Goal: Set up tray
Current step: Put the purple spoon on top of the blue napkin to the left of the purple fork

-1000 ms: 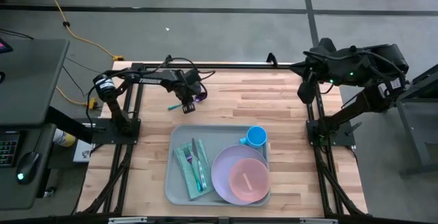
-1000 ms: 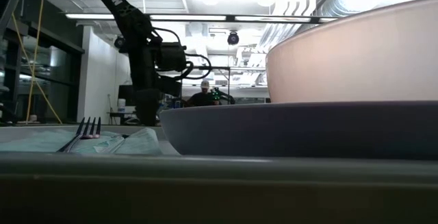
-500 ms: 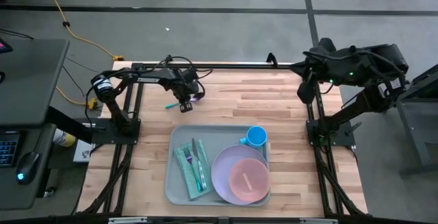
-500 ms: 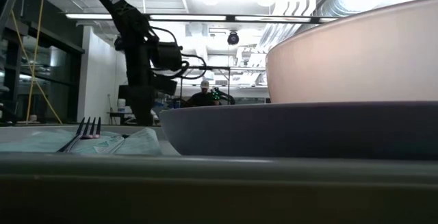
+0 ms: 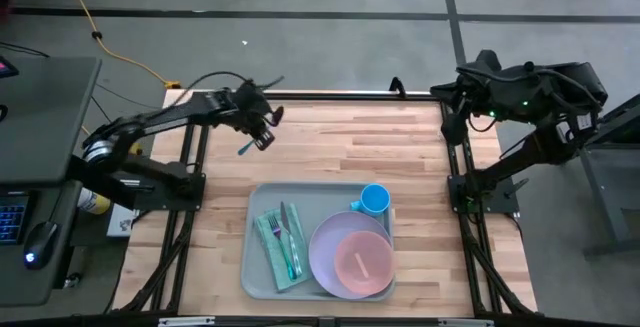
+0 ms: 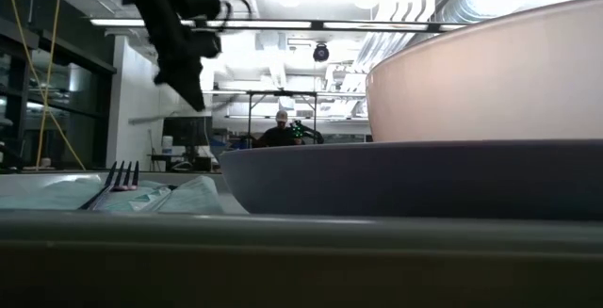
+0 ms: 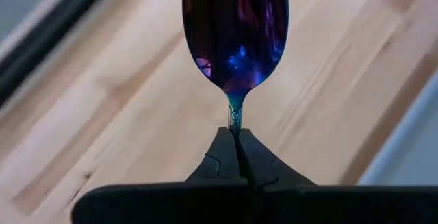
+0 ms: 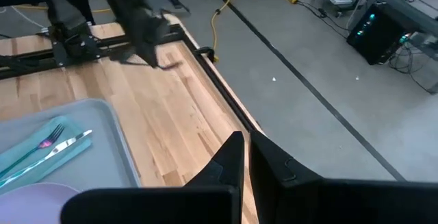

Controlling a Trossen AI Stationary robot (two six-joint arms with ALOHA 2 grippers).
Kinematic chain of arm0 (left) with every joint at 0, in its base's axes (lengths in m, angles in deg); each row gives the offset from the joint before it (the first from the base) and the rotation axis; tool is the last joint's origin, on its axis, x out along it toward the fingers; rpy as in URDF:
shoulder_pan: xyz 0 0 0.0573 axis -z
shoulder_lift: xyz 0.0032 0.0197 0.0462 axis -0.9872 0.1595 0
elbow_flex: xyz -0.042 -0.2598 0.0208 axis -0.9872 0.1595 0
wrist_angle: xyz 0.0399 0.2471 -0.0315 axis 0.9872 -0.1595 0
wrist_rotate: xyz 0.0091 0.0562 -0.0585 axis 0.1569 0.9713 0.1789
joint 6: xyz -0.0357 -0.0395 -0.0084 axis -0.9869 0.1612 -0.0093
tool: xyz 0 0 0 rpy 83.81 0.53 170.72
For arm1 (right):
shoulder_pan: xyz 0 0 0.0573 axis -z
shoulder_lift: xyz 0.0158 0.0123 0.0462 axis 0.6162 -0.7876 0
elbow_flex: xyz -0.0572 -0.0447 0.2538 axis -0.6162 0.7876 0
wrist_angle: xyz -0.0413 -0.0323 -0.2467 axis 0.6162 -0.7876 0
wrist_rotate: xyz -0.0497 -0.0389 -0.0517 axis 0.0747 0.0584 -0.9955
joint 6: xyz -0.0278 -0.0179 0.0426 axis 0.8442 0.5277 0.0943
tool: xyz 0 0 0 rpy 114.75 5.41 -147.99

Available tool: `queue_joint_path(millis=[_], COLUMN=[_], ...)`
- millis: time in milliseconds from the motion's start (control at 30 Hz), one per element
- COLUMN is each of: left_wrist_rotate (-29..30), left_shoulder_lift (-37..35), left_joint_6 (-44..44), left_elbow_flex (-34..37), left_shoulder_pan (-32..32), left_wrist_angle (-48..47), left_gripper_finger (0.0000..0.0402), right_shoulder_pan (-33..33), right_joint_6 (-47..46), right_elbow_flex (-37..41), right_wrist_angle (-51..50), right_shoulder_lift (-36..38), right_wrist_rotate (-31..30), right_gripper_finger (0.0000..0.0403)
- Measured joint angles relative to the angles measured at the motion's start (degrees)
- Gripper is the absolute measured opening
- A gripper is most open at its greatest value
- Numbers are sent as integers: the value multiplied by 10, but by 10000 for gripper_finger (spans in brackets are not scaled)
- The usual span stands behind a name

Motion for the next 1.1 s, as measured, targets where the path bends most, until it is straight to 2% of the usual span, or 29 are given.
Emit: queue_joint_path(millis=[167, 267, 367, 500, 600, 700, 900, 967, 1100], left_wrist_rotate=[1, 5, 32, 85, 113, 176, 338, 383, 429], left_shoulder_lift=[-99, -155, -200, -249, -286, -313, -290, -259, -182], left_joint_6=[-25, -42, -71, -127, -232, -352, -619, -687, -792], left_elbow_flex=[-1, -1, -1, 20, 69, 125, 196, 198, 167], left_shoulder_pan=[6, 39, 81, 165, 243, 338, 523, 569, 629], left_wrist_angle=[-51, -59, -78, -103, -108, -62, 42, 56, 85], left_gripper_finger=[12, 12, 12, 12, 12, 12, 12, 12, 12], right_shoulder_pan=[23, 42, 62, 79, 95, 117, 156, 165, 184], right_joint_6=[-5, -27, -43, -42, -26, -9, 16, 31, 70], right_elbow_flex=[0, 0, 0, 2, 34, 93, 224, 268, 346], right_wrist_angle=[0, 0, 0, 1, 1, 1, 2, 12, 40], right_shoulder_lift=[1, 0, 0, 0, 12, 40, 116, 144, 204], right_wrist_rotate=[-18, -23, -16, -19, -32, -28, -18, -17, -7], right_gripper_finger=[0, 0, 0, 0, 0, 0, 0, 0, 0])
